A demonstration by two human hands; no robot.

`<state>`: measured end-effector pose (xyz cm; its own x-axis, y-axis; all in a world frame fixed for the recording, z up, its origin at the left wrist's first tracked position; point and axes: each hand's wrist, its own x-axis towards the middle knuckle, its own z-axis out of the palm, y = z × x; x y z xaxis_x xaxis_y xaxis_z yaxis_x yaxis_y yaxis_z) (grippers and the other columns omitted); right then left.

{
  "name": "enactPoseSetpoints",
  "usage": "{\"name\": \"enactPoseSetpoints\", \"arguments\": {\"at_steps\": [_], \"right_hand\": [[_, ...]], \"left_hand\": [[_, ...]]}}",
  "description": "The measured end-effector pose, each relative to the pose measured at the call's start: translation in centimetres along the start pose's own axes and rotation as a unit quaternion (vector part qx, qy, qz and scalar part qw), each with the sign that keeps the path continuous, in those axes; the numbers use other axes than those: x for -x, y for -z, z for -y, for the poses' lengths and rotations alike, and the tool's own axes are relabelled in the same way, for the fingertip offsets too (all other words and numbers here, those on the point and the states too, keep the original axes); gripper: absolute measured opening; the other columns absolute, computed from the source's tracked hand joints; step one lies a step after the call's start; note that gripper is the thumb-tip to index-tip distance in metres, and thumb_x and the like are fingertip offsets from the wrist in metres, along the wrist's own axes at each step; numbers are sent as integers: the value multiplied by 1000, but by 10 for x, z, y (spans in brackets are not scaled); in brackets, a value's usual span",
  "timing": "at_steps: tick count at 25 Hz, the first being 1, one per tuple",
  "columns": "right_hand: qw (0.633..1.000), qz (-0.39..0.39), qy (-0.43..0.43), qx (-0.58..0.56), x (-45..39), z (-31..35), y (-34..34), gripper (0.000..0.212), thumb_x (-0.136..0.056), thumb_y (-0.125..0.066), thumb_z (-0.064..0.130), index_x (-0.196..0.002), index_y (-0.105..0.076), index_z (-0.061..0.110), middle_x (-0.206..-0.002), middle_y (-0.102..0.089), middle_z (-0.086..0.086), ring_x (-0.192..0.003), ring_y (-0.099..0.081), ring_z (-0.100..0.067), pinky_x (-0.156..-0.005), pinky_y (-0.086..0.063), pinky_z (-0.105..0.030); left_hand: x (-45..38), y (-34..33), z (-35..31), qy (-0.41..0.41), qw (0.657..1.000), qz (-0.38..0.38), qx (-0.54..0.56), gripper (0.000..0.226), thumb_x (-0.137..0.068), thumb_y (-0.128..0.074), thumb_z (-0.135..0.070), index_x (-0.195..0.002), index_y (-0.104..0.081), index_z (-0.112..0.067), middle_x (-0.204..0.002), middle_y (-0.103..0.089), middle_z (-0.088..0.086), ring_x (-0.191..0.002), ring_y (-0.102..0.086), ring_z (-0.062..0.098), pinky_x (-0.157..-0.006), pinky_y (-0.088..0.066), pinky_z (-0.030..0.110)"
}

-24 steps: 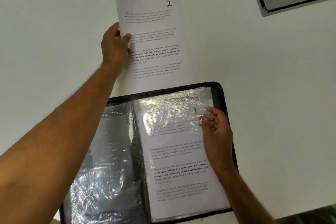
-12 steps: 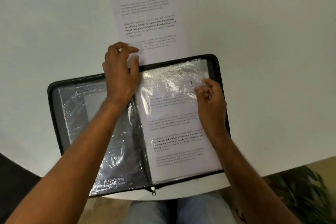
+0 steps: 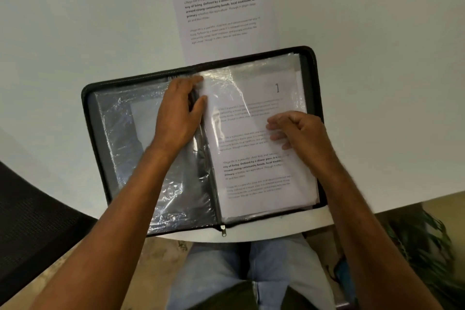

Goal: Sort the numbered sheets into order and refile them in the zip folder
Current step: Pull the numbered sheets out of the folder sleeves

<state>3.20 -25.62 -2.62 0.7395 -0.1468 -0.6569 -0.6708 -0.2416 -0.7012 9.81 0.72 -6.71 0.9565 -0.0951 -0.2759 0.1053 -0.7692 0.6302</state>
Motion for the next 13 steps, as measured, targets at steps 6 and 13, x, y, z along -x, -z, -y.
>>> {"name": "enactPoseSetpoints", "arguments": {"at_steps": [6,13], "right_hand": [[989,108,66,-79,19,29,-38,21,-102,-61,29,-107,-80,21,-112,-77,8,-112,-69,-9,-101,-51,-37],[942,260,70,-202,29,54,-107,26,-103,-56,27,-126,-70,25,-146,-59,6,-137,-51,-4,-115,-34,-32]], "left_hand": [[1,10,8,53,991,-7,120,38,-102,-57,-38,-137,-61,-24,-124,-64,-6,-105,-63,9,-93,-55,31],[11,38,-2,201,911,-31,360,30,-110,-40,-41,-116,-67,-29,-107,-75,1,-91,-73,11,-80,-60,28]]}}
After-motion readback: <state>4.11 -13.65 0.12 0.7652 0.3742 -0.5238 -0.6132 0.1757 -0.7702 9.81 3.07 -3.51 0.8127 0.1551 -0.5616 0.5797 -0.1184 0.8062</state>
